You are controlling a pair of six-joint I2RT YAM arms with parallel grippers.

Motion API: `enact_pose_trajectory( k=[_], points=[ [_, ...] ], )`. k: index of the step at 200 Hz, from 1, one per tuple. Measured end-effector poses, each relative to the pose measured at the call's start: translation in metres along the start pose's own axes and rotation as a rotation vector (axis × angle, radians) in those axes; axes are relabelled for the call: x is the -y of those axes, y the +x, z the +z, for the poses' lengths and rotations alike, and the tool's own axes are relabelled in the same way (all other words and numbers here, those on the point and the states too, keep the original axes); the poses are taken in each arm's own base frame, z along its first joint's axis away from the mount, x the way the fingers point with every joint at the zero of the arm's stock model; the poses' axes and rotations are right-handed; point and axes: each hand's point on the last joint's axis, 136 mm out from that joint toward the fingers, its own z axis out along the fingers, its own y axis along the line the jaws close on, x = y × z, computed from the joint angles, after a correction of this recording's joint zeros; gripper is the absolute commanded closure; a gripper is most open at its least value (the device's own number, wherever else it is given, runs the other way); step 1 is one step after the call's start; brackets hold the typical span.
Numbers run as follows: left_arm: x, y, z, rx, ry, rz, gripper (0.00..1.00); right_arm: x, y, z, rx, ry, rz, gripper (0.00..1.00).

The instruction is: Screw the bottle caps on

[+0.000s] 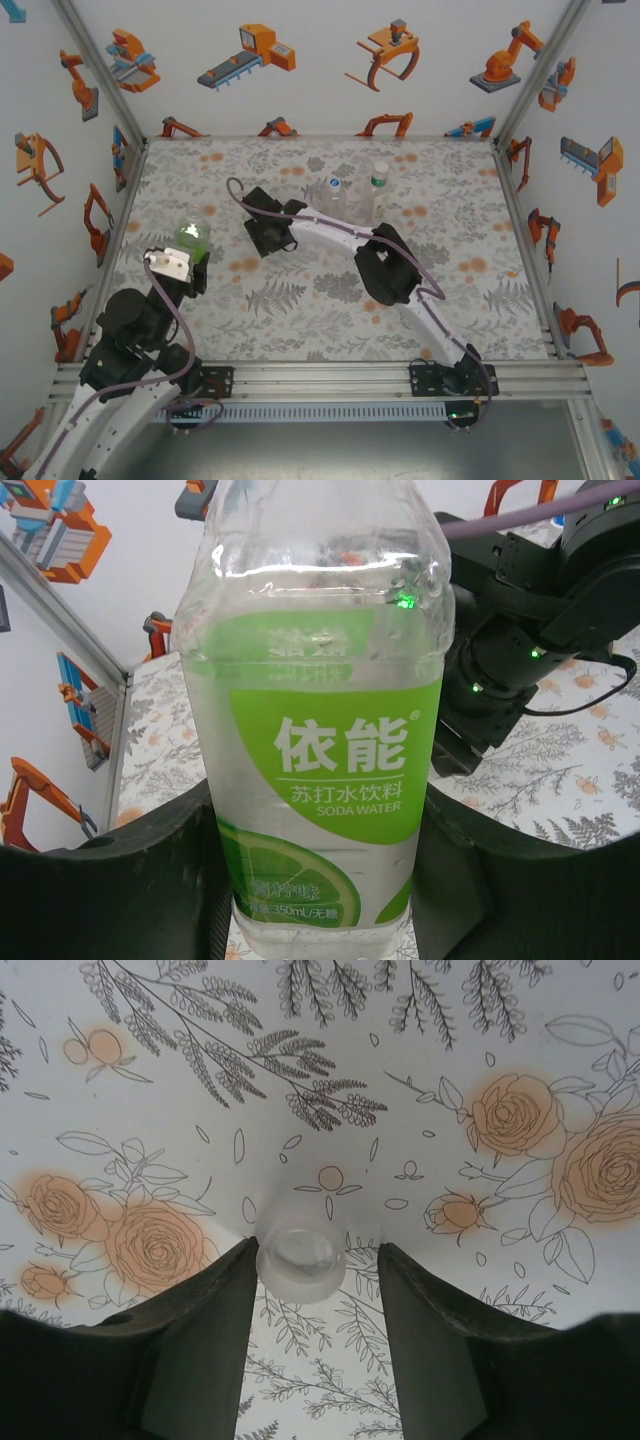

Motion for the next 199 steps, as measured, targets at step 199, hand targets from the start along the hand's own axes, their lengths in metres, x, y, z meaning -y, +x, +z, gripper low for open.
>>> enact_pose_trajectory(
  k=[199],
  points=[
    [0.012, 0.014, 0.016, -0.074, 0.036, 0.040, 1.00, -0.004, 0.005, 0.000, -0.012, 0.032, -0.029, 0.64]
  ],
)
